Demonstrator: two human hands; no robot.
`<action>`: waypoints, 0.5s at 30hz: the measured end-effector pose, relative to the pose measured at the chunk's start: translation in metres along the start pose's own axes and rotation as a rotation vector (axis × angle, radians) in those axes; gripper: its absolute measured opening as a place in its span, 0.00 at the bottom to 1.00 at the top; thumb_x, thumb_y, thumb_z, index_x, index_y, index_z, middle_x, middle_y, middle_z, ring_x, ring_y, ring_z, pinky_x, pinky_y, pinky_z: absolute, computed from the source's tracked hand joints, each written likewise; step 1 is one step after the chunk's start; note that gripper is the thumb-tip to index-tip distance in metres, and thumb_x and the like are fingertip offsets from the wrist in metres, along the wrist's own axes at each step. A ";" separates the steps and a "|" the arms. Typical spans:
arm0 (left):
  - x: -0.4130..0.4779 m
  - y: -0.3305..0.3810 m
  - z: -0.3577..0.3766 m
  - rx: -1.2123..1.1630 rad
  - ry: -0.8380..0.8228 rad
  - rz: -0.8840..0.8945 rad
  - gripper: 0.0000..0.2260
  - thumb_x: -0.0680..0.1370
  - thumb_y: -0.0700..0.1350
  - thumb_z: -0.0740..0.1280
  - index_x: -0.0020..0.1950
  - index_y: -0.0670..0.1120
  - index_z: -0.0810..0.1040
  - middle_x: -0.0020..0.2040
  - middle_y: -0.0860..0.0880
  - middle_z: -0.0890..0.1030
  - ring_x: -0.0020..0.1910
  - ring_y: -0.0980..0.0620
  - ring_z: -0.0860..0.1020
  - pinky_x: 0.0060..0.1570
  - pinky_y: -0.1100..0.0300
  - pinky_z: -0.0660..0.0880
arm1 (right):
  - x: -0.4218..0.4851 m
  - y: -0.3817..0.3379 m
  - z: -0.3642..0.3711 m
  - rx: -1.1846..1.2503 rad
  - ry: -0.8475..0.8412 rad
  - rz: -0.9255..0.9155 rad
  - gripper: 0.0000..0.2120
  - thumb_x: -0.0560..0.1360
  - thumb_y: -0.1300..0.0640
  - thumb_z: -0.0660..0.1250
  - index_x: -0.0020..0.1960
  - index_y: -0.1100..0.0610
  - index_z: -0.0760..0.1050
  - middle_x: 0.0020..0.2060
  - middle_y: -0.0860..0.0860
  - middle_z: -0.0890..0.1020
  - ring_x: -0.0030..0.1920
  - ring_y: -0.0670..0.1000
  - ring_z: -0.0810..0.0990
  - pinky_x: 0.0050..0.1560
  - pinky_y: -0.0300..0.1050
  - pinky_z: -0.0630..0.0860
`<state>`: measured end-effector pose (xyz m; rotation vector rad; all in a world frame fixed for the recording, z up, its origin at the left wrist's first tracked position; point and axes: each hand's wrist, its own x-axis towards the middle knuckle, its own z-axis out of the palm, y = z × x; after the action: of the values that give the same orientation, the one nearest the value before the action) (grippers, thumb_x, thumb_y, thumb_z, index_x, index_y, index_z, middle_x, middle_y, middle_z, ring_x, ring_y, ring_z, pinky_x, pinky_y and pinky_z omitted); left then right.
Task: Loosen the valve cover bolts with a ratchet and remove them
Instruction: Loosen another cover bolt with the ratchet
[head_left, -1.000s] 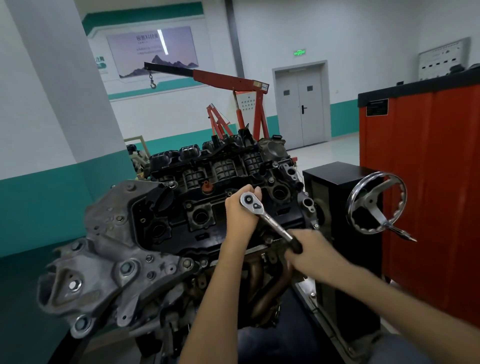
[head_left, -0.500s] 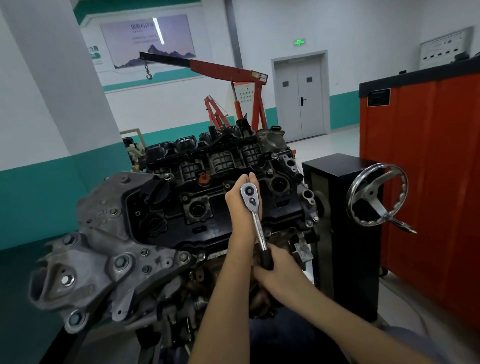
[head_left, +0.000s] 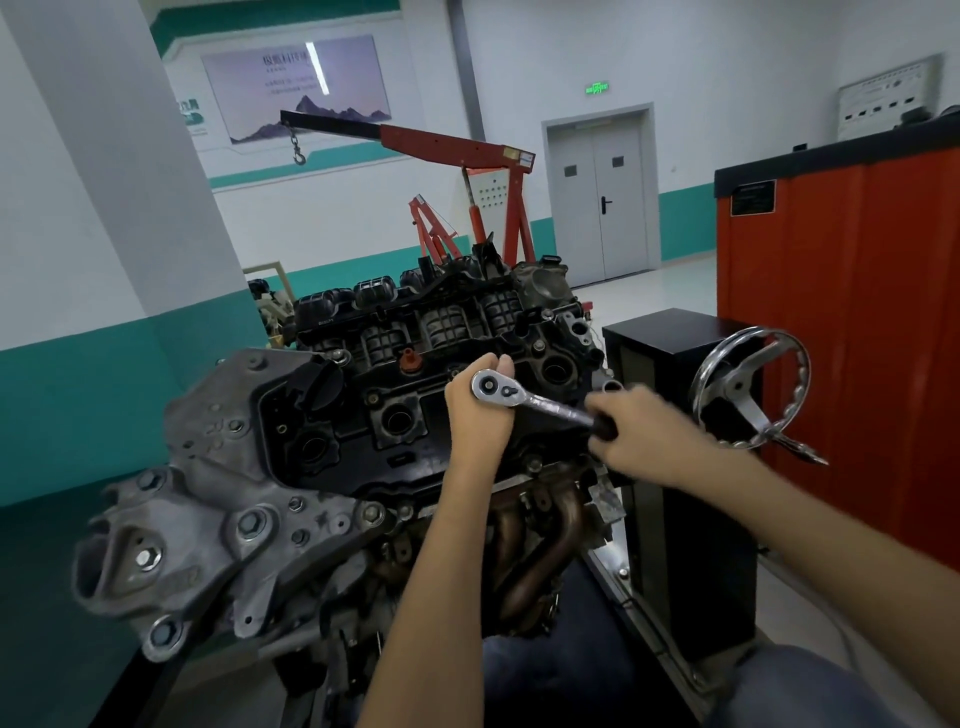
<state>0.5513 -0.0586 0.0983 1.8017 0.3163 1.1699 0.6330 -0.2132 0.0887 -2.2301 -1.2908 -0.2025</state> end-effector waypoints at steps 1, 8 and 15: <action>-0.001 0.001 0.004 -0.048 0.035 -0.025 0.23 0.81 0.37 0.63 0.31 0.52 0.59 0.29 0.57 0.61 0.27 0.61 0.60 0.31 0.67 0.59 | -0.011 -0.006 0.017 0.117 -0.031 0.026 0.10 0.72 0.59 0.68 0.38 0.51 0.68 0.33 0.48 0.74 0.36 0.53 0.75 0.35 0.42 0.71; -0.003 -0.001 0.008 0.034 0.032 0.093 0.21 0.81 0.37 0.63 0.32 0.47 0.58 0.29 0.52 0.59 0.27 0.58 0.57 0.31 0.66 0.56 | -0.050 -0.057 0.080 0.839 -0.185 0.127 0.06 0.73 0.64 0.66 0.46 0.55 0.73 0.32 0.54 0.81 0.25 0.47 0.78 0.25 0.38 0.73; 0.010 -0.003 -0.020 0.229 -0.301 0.088 0.24 0.79 0.38 0.67 0.29 0.47 0.58 0.25 0.55 0.60 0.27 0.57 0.58 0.31 0.63 0.58 | 0.002 0.002 0.003 0.041 -0.117 -0.013 0.10 0.74 0.58 0.66 0.37 0.51 0.68 0.32 0.47 0.73 0.32 0.50 0.74 0.35 0.41 0.72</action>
<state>0.5408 -0.0401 0.1038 2.1785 0.2021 0.9322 0.6349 -0.2111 0.0863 -2.2281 -1.3584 -0.0505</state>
